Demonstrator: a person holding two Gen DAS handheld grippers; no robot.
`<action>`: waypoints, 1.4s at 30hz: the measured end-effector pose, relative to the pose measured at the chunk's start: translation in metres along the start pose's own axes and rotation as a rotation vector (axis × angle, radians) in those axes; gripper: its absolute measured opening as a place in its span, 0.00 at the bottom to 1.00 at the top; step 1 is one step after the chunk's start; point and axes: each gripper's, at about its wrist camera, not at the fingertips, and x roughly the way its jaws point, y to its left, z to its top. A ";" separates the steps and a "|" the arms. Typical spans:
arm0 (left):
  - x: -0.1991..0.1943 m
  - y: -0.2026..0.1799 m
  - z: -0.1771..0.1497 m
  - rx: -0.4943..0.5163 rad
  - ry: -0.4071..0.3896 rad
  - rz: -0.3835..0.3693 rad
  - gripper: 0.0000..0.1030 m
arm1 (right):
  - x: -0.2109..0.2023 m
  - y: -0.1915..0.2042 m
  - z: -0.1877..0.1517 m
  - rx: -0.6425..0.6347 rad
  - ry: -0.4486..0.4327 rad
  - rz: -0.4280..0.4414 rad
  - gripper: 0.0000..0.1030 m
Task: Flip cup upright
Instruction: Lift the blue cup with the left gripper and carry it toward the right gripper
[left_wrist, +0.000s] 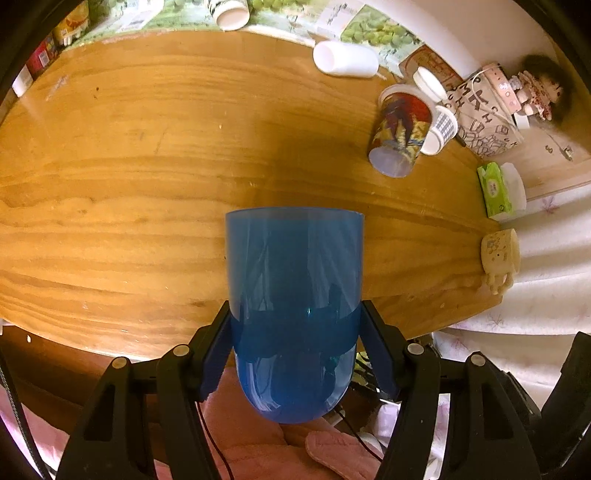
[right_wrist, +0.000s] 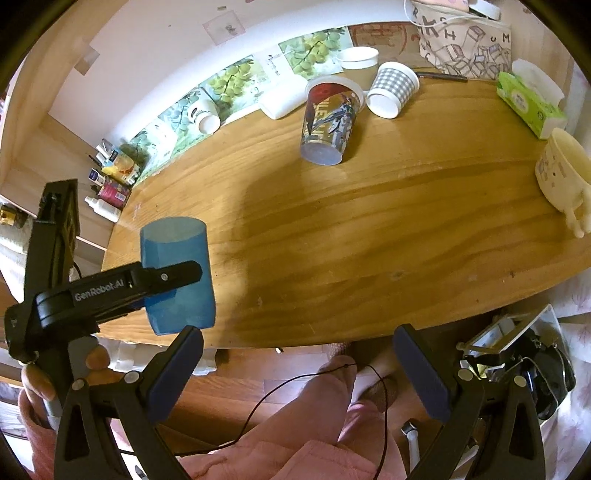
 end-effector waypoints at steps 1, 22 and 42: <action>0.003 0.000 0.000 -0.002 0.006 0.003 0.67 | 0.001 -0.001 0.001 0.005 0.006 -0.002 1.00; 0.047 -0.014 0.017 0.104 0.081 0.017 0.67 | 0.025 -0.021 0.019 0.063 0.068 -0.021 1.00; 0.063 -0.021 0.015 0.119 0.094 0.059 0.67 | 0.023 -0.031 0.016 0.082 0.081 -0.031 1.00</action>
